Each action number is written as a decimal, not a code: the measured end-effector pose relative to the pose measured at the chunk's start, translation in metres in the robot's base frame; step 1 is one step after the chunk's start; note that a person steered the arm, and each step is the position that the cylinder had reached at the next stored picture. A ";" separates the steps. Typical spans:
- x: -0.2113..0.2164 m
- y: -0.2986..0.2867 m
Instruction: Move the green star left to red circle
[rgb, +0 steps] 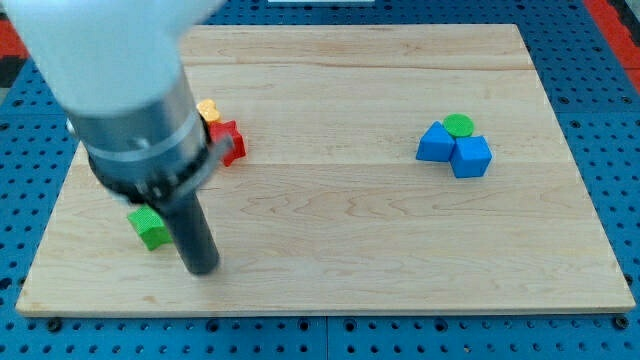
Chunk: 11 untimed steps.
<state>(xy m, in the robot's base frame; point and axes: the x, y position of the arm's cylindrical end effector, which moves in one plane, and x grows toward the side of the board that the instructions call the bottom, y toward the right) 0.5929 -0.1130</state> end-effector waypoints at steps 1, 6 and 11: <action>-0.005 -0.034; -0.140 -0.109; -0.092 0.022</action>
